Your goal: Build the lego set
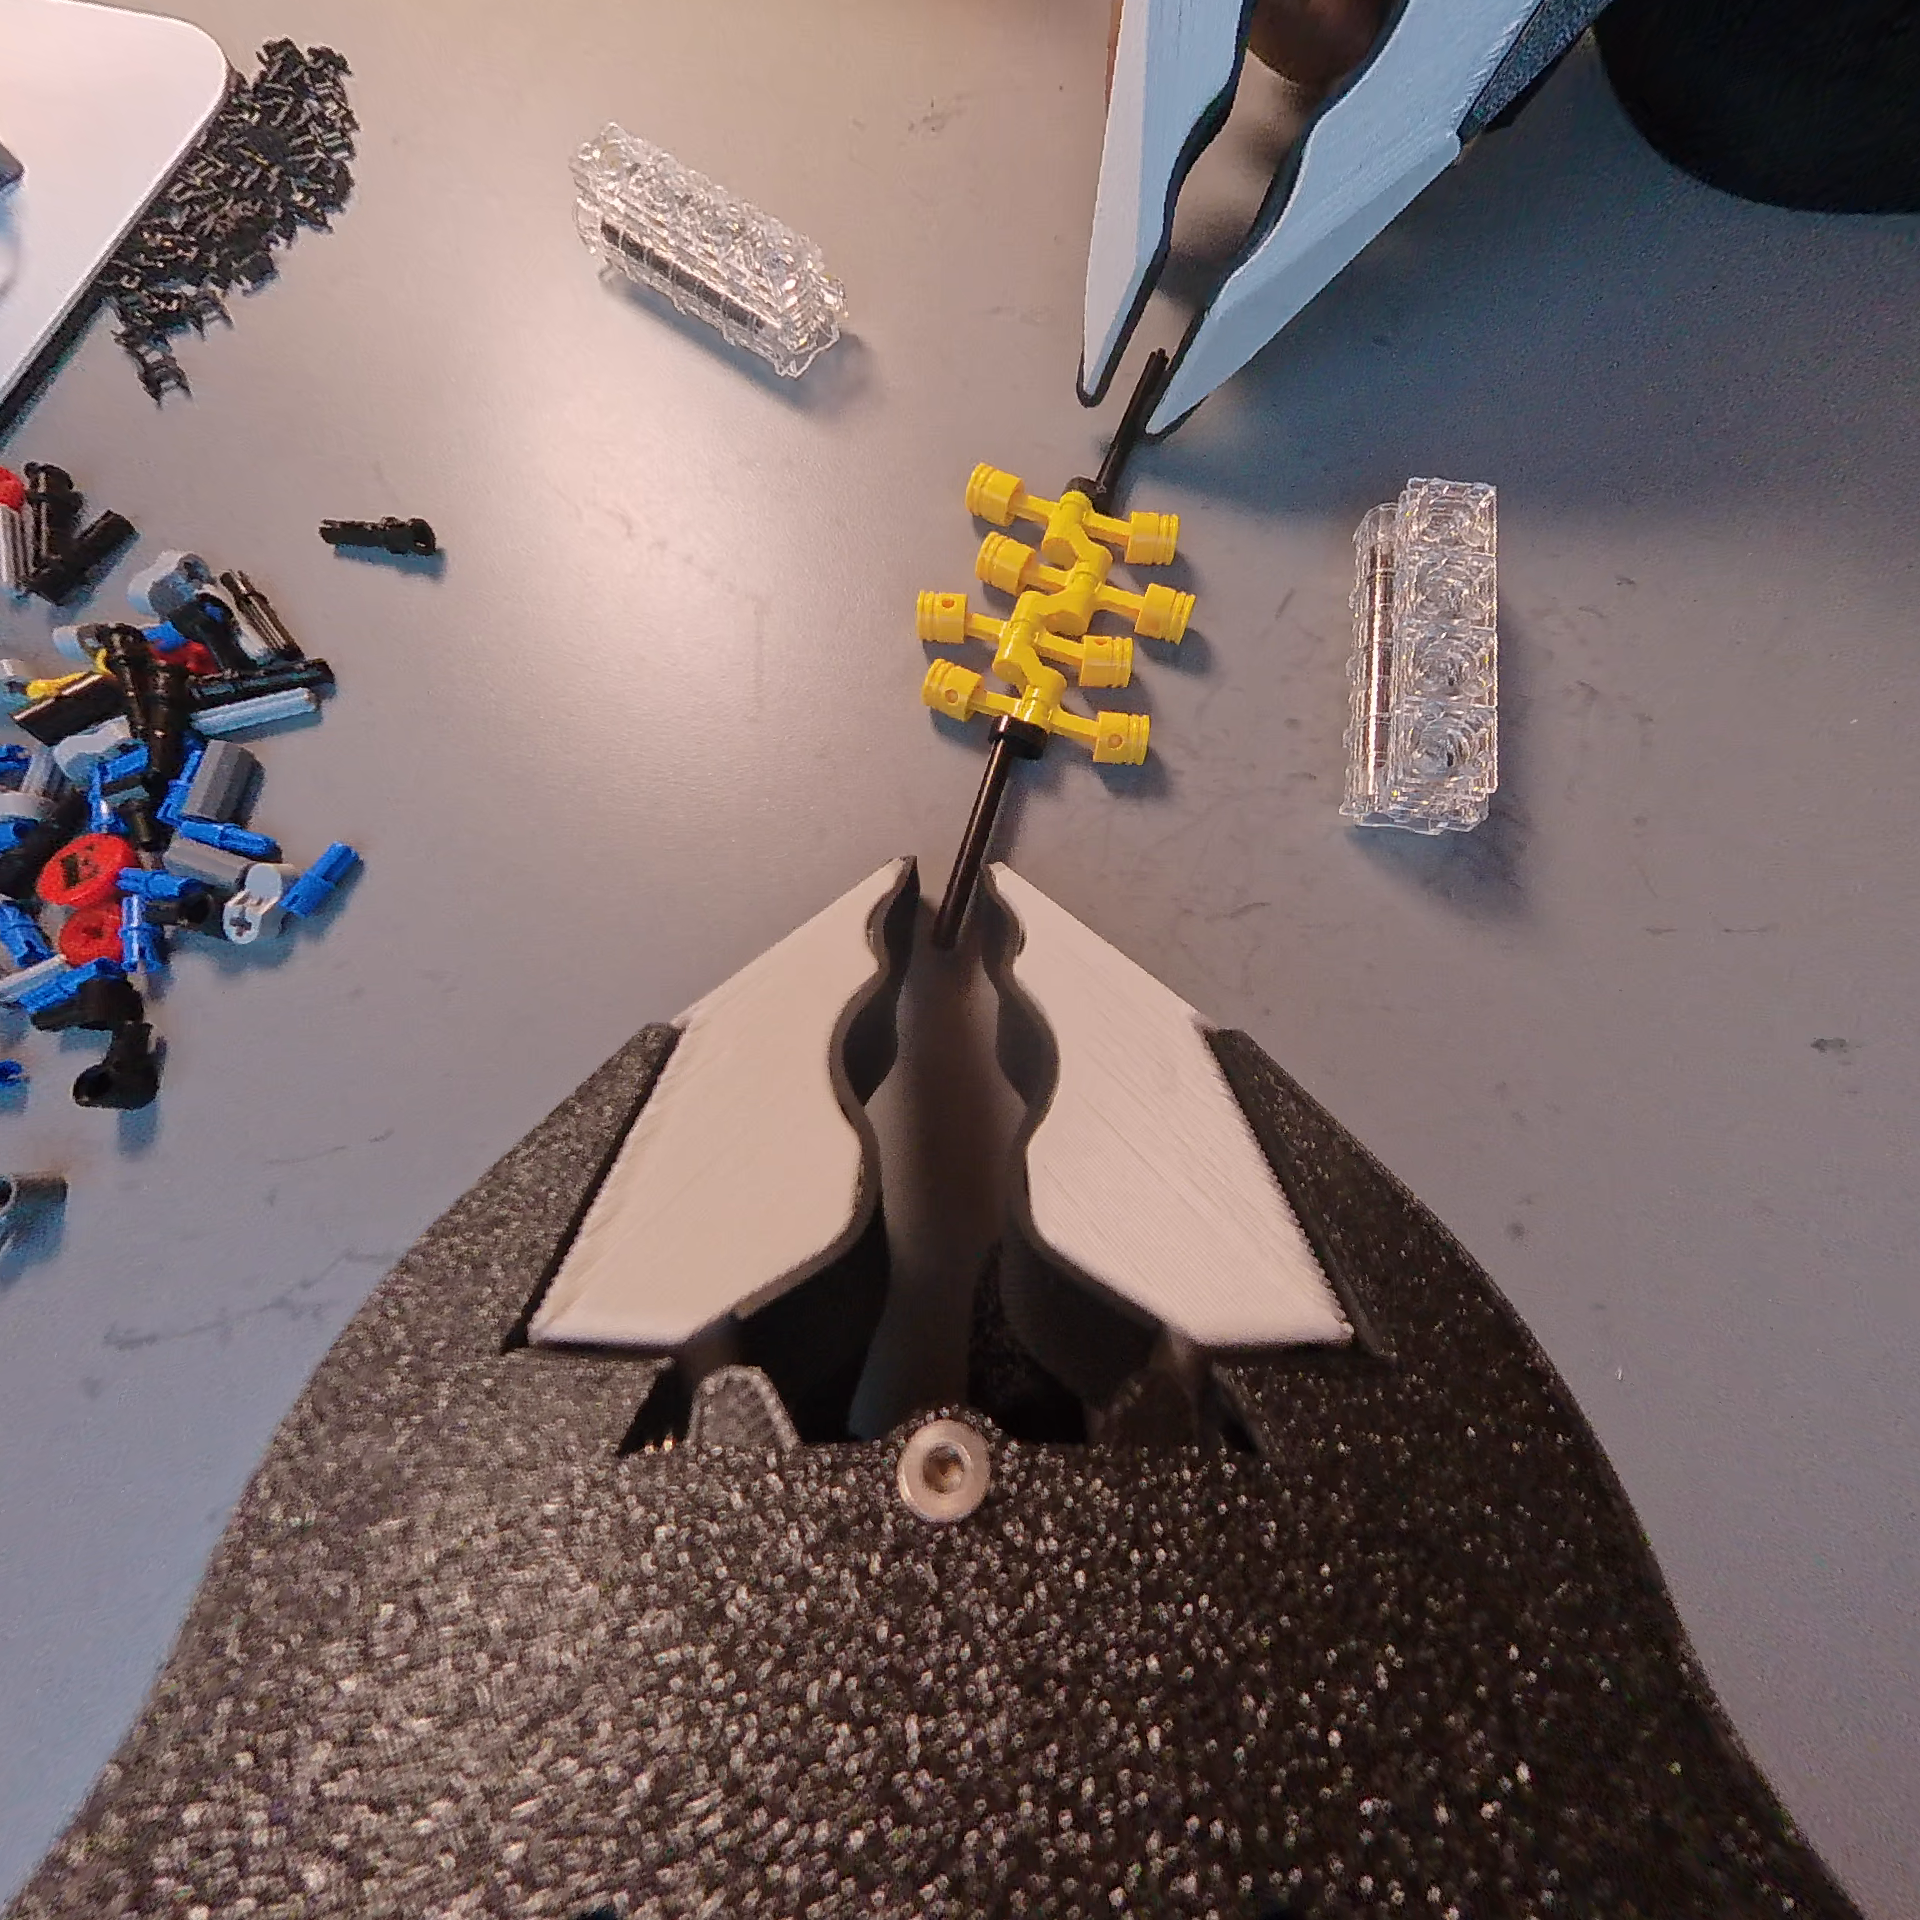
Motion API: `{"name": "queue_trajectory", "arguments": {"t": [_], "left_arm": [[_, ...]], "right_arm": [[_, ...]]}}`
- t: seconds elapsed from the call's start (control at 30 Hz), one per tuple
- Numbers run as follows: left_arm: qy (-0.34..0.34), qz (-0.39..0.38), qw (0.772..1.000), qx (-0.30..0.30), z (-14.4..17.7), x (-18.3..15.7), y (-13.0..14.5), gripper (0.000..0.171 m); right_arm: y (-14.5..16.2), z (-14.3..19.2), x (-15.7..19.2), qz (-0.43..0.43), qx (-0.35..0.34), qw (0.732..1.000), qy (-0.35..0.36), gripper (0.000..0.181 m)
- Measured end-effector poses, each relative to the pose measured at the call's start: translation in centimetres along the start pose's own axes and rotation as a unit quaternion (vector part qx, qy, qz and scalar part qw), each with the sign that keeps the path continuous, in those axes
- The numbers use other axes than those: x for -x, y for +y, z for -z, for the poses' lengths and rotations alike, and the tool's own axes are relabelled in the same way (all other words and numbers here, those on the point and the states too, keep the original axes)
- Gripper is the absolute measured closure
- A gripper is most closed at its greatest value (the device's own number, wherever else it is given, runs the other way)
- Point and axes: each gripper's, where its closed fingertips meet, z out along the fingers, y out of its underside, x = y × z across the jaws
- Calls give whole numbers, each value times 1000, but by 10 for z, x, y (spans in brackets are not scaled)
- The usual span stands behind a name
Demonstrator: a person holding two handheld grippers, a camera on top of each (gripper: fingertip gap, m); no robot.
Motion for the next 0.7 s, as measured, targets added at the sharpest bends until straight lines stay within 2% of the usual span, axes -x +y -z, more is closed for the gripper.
{"name": "queue_trajectory", "arguments": {"t": [0.1, 0.27, 0.53, 0.7], "left_arm": [[3, -3, 1000, 1, -1, -2, 0, 167], [2, -5, 1000, -13, 1, -2, -6, 167], [-7, -4, 998, -68, 14, 3, -25, 167], [-4, -4, 999, -54, 10, 2, -20, 167]], "right_arm": [[2, -1, 1, 0, 6, 1000, -3, 173], [1, 0, 0, 3, 5, 1000, 2, 177], [-10, 9, -12, 4, -29, 999, 30, 177], [-8, 8, -10, 4, -25, 999, 25, 177]]}}
